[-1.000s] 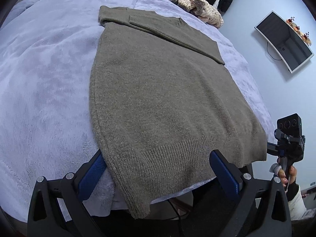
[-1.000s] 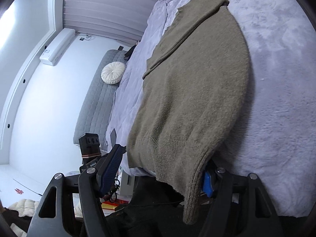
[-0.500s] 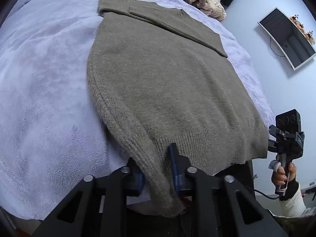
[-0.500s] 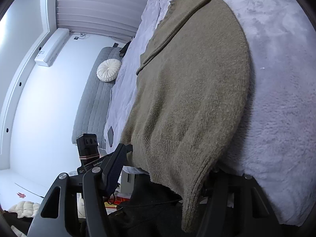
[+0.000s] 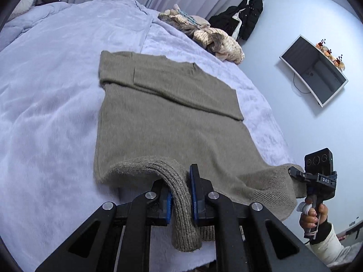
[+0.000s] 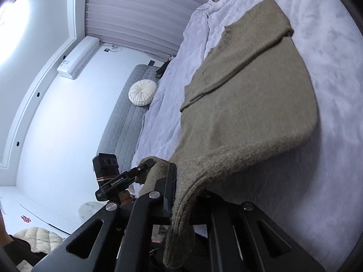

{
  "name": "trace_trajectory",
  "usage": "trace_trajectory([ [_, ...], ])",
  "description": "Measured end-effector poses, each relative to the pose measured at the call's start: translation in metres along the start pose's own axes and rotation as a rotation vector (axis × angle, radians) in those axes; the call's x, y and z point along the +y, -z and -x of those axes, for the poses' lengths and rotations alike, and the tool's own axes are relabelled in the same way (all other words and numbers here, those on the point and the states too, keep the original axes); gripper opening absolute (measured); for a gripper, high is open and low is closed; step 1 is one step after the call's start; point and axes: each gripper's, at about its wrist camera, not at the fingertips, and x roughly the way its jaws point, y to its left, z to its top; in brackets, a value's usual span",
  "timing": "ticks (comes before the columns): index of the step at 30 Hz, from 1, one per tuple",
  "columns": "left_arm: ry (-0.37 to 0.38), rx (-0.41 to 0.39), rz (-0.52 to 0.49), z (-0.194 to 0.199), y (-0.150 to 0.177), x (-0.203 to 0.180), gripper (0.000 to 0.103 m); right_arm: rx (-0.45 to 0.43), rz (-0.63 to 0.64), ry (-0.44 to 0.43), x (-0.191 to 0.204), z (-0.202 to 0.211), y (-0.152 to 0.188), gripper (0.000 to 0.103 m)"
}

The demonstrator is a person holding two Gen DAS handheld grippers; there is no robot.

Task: Fold small clothes
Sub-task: 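Grasp the hem with the left gripper while the right gripper grasps the hem, then lift the hem with both grippers and fold it toward the collar, releasing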

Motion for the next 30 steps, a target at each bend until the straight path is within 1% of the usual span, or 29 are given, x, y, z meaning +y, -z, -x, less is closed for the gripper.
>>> trace_trajectory([
  [3,0.006,-0.052,-0.002,-0.009,-0.039,-0.002,0.014,-0.022,0.046,0.007,0.011,-0.007,-0.04,0.007],
  [7,-0.012,-0.106,-0.032,-0.027,-0.099,-0.005,0.014,-0.06,0.078,0.01,0.017,-0.02,-0.107,0.007],
  [11,-0.04,-0.136,-0.056,-0.055,-0.157,-0.003,0.014,-0.09,0.069,0.017,0.007,-0.04,-0.172,0.007],
  [14,-0.081,-0.141,-0.054,-0.089,-0.192,0.008,0.014,-0.118,0.031,0.028,-0.01,-0.059,-0.217,0.007],
  [17,-0.128,-0.119,-0.029,-0.124,-0.211,0.024,0.014,-0.137,-0.026,0.06,-0.036,-0.077,-0.248,0.007],
  [19,-0.154,-0.089,-0.009,-0.149,-0.214,0.037,0.014,-0.143,-0.07,0.093,-0.057,-0.089,-0.263,0.007],
  [22,-0.206,-0.059,0.002,-0.181,-0.213,0.054,0.014,-0.137,-0.13,0.129,-0.089,-0.104,-0.271,0.007],
  [25,-0.223,-0.029,0.033,-0.201,-0.211,0.068,0.015,-0.132,-0.177,0.161,-0.116,-0.113,-0.274,0.007],
  [27,-0.223,-0.026,0.05,-0.204,-0.209,0.074,0.015,-0.128,-0.212,0.168,-0.128,-0.115,-0.275,0.01],
  [28,-0.221,-0.025,0.056,-0.204,-0.208,0.075,0.017,-0.123,-0.227,0.169,-0.131,-0.116,-0.275,0.011],
  [29,-0.222,-0.027,0.06,-0.202,-0.208,0.075,0.023,-0.116,-0.239,0.161,-0.132,-0.116,-0.274,0.015],
  [30,-0.229,-0.037,0.059,-0.197,-0.207,0.074,0.049,-0.103,-0.252,0.141,-0.133,-0.117,-0.274,0.021],
])
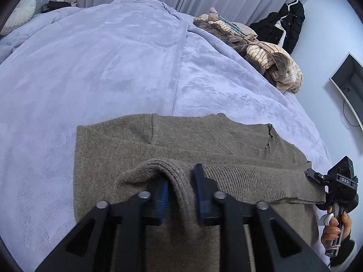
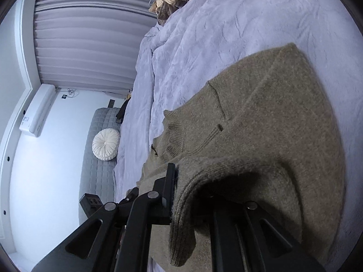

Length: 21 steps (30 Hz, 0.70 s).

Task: Fold small clothes
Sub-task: 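Lift the hem with both grippers and fold it toward the collar, releasing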

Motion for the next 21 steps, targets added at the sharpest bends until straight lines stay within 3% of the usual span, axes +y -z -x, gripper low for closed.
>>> trace_trajectory([
  [1,0.01,-0.024,-0.004,0.007,0.002,0.0,0.072,0.016,-0.005,-0.029,0.001,0.001,0.001,0.031],
  [2,0.005,-0.057,-0.014,0.014,0.002,-0.002,0.079,0.025,0.004,-0.056,0.003,0.002,0.004,0.037],
  [3,-0.014,-0.098,-0.036,0.024,0.004,-0.005,0.082,0.032,0.02,-0.066,0.007,0.004,0.008,0.04],
  [5,-0.005,-0.102,-0.074,0.034,0.005,-0.007,0.082,0.046,0.053,-0.084,0.014,0.009,0.02,0.04],
  [9,0.158,0.0,-0.021,0.03,0.009,0.0,0.082,0.04,0.074,-0.14,0.023,0.019,0.031,0.04],
  [11,0.19,0.031,-0.011,0.019,0.007,-0.003,0.082,0.019,0.083,-0.168,0.029,0.021,0.026,0.04],
  [15,0.148,0.014,0.0,-0.005,-0.002,-0.018,0.082,-0.072,0.061,-0.171,0.037,0.015,0.001,0.04],
  [19,-0.008,-0.053,-0.005,-0.015,-0.021,-0.024,0.082,-0.126,0.097,-0.012,0.045,0.005,-0.021,0.052],
  [21,-0.078,-0.089,0.006,-0.012,-0.031,-0.019,0.082,-0.144,0.132,0.069,0.049,0.008,-0.024,0.052],
])
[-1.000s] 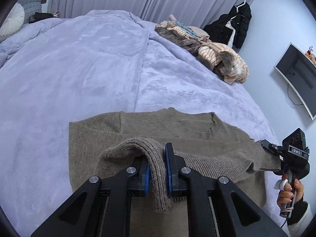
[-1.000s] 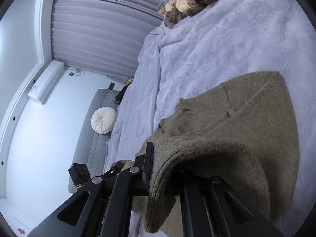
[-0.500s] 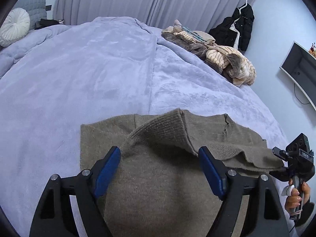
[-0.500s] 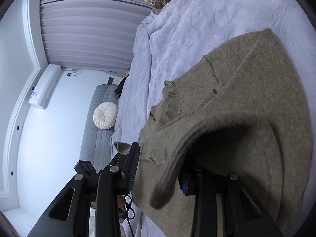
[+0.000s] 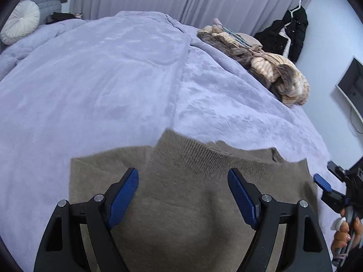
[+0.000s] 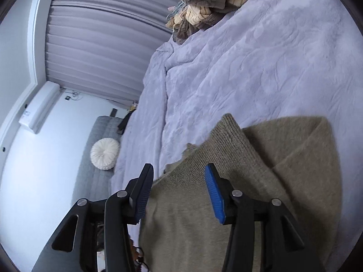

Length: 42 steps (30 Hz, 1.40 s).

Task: Fold small clothes

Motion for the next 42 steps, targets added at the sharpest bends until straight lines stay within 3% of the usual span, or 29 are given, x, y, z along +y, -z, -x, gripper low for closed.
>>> trace_trajectory([
  [3,-0.008,-0.019,-0.015,0.005,-0.011,0.01,0.082,-0.014,0.077,0.078,0.009,0.009,0.004,0.052],
  [6,-0.04,0.05,-0.054,-0.007,-0.011,0.014,0.082,0.026,0.175,0.155,0.016,0.005,0.012,0.05],
  [8,-0.114,0.081,-0.077,-0.019,-0.004,0.015,0.082,0.064,0.184,0.194,0.01,-0.002,0.017,0.036],
  [10,-0.186,0.094,-0.095,-0.029,0.004,0.019,0.082,0.104,0.188,0.267,0.001,-0.015,0.024,0.033],
  [11,-0.208,0.105,-0.09,-0.032,0.007,0.024,0.082,0.109,0.197,0.3,-0.005,-0.018,0.026,0.022],
  [12,-0.216,0.112,-0.073,-0.034,0.01,0.03,0.082,0.108,0.206,0.328,-0.01,-0.02,0.026,0.016],
  [13,-0.211,0.114,-0.055,-0.033,0.011,0.036,0.082,0.094,0.21,0.358,-0.015,-0.018,0.025,0.002],
  [15,-0.202,0.119,-0.013,-0.026,0.01,0.046,0.082,0.059,0.193,0.4,-0.024,-0.01,0.02,0.0],
  [18,-0.181,0.102,0.009,-0.003,0.01,0.053,0.082,0.012,0.178,0.45,-0.025,0.01,0.014,0.001],
  [21,-0.091,0.114,0.021,0.022,0.018,0.059,0.082,0.004,0.224,0.476,-0.012,0.029,0.022,0.009],
  [25,-0.013,0.141,0.009,0.057,0.041,0.063,0.082,0.041,0.249,0.407,0.005,0.054,0.056,0.04],
  [30,0.063,0.2,0.017,0.086,0.081,0.072,0.082,0.122,0.2,0.255,0.018,0.075,0.115,0.042],
  [34,0.078,0.244,0.021,0.088,0.109,0.075,0.082,0.197,0.129,0.142,0.023,0.075,0.163,0.051],
  [38,0.122,0.249,0.036,0.089,0.124,0.074,0.082,0.241,0.024,0.129,0.009,0.068,0.197,0.052],
  [42,0.198,0.238,0.049,0.092,0.128,0.069,0.08,0.135,-0.105,0.187,-0.016,0.081,0.204,0.052],
])
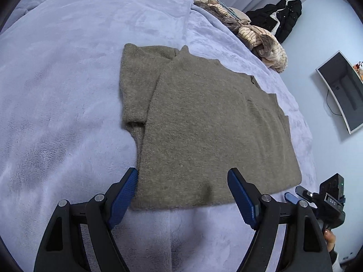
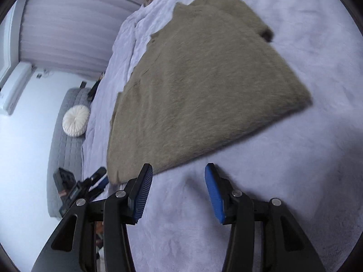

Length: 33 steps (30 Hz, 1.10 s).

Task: Fold small clothes

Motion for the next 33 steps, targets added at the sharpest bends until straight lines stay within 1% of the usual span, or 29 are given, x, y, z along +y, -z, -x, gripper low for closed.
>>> trace_trajectory([
  [1,0.0,0.003,-0.002,-0.001,0.0,-0.001,0.069,-0.041,-0.057,-0.017,-0.009,0.005,-0.001,0.052],
  [2,-0.006,0.012,-0.002,-0.002,0.0,0.0,0.062,-0.075,-0.101,-0.029,-0.016,0.008,-0.003,0.052],
  [3,-0.017,0.023,0.002,-0.004,-0.001,0.002,0.05,-0.109,-0.133,-0.033,-0.022,0.011,-0.006,0.052],
  [4,-0.018,0.029,0.015,-0.005,-0.002,0.006,0.029,-0.139,-0.148,-0.025,-0.025,0.013,-0.008,0.052],
  [6,-0.007,0.042,0.045,-0.006,-0.003,0.015,0.007,-0.178,-0.163,-0.015,-0.029,0.013,-0.015,0.052],
  [7,0.009,0.038,0.059,-0.004,-0.003,0.019,0.007,-0.19,-0.165,-0.015,-0.027,0.012,-0.02,0.048],
  [8,0.029,0.03,0.075,0.0,-0.002,0.022,0.007,-0.196,-0.153,-0.006,-0.025,0.01,-0.024,0.024],
  [9,0.043,0.015,0.082,0.006,-0.001,0.022,0.007,-0.193,-0.129,0.018,-0.022,0.008,-0.028,0.008],
  [10,0.056,0.003,0.08,0.012,0.0,0.021,0.007,-0.187,-0.088,0.052,-0.013,0.008,-0.031,0.008],
  [12,0.067,-0.019,0.052,0.026,0.003,0.014,0.007,-0.196,0.017,0.09,0.01,0.013,-0.035,0.008],
  [13,0.059,-0.026,0.03,0.032,0.005,0.01,0.007,-0.203,0.077,0.11,0.019,0.018,-0.034,0.008],
  [15,0.026,-0.035,-0.013,0.037,0.012,0.003,0.007,-0.208,0.147,0.141,0.03,0.028,-0.034,0.008],
  [16,0.01,-0.028,-0.024,0.035,0.015,0.002,0.007,-0.203,0.16,0.159,0.03,0.029,-0.034,0.008],
  [17,-0.023,-0.013,-0.032,0.029,0.019,0.002,0.007,-0.196,0.163,0.178,0.028,0.029,-0.035,0.008],
  [19,-0.093,0.001,-0.036,0.016,0.026,0.01,0.007,-0.16,0.136,0.213,0.011,0.02,-0.035,0.008],
  [20,-0.127,0.008,-0.027,0.01,0.029,0.017,0.007,-0.145,0.118,0.228,0.0,0.017,-0.034,0.008],
  [21,-0.133,0.019,0.001,0.005,0.032,0.026,0.007,-0.128,0.099,0.243,-0.01,0.013,-0.033,0.008],
  [23,-0.1,0.009,0.05,0.01,0.036,0.036,0.008,-0.117,0.064,0.224,-0.023,0.013,-0.029,0.008],
  [25,-0.091,-0.021,0.041,0.023,0.036,0.033,0.008,-0.109,0.063,0.22,-0.024,0.022,-0.026,0.009],
  [26,-0.107,-0.038,0.023,0.03,0.035,0.029,0.008,-0.099,0.073,0.22,-0.021,0.026,-0.024,0.009],
  [27,-0.142,-0.071,-0.004,0.04,0.033,0.024,0.008,-0.088,0.094,0.205,-0.017,0.032,-0.021,0.01],
  [28,-0.157,-0.102,-0.029,0.048,0.03,0.02,0.008,-0.079,0.125,0.184,-0.012,0.037,-0.018,0.011],
  [30,-0.141,-0.144,-0.052,0.06,0.018,0.015,0.008,-0.082,0.214,0.164,0.004,0.047,-0.011,0.012],
  [31,-0.133,-0.153,-0.058,0.061,0.009,0.011,0.008,-0.09,0.252,0.17,0.012,0.05,-0.008,0.012],
  [33,-0.158,-0.152,-0.067,0.054,-0.012,0.004,0.008,-0.104,0.301,0.168,0.025,0.052,-0.008,0.012],
])
